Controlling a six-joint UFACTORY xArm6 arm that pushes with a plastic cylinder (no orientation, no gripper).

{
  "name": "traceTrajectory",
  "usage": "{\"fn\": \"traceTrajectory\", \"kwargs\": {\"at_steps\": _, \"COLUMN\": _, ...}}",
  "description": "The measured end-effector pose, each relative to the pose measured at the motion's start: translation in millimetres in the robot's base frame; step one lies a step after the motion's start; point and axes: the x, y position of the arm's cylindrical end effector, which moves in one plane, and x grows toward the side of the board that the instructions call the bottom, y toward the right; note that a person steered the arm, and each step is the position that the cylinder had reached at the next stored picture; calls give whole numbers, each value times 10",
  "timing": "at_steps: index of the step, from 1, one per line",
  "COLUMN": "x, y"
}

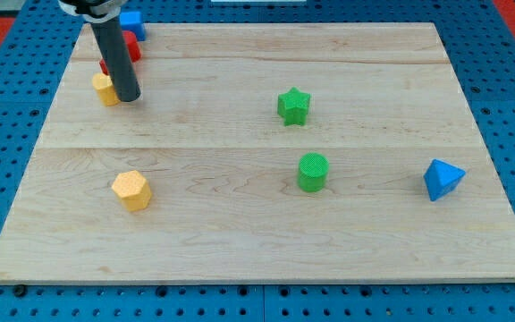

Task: Place the yellow heart below the red star

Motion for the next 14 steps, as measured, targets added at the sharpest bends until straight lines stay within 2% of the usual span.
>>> {"fn": "traceTrajectory", "kwargs": {"at_steps": 1, "x": 1, "y": 89}}
{"fn": "traceTrajectory", "kwargs": {"at_steps": 2, "x": 193, "y": 294}}
{"fn": "traceTrajectory", "kwargs": {"at_steps": 4, "x": 522, "y": -487}}
{"fn": "traceTrajectory", "kwargs": {"at_steps": 5, "x": 386, "y": -879}}
{"fn": "traceTrajectory", "kwargs": {"at_steps": 6, "x": 145, "y": -923}}
{"fn": "traceTrajectory", "kwargs": {"at_steps": 9, "x": -132, "y": -648}}
{"fn": "traceTrajectory", "kwargs": {"at_steps": 14, "x": -119, "y": -469}}
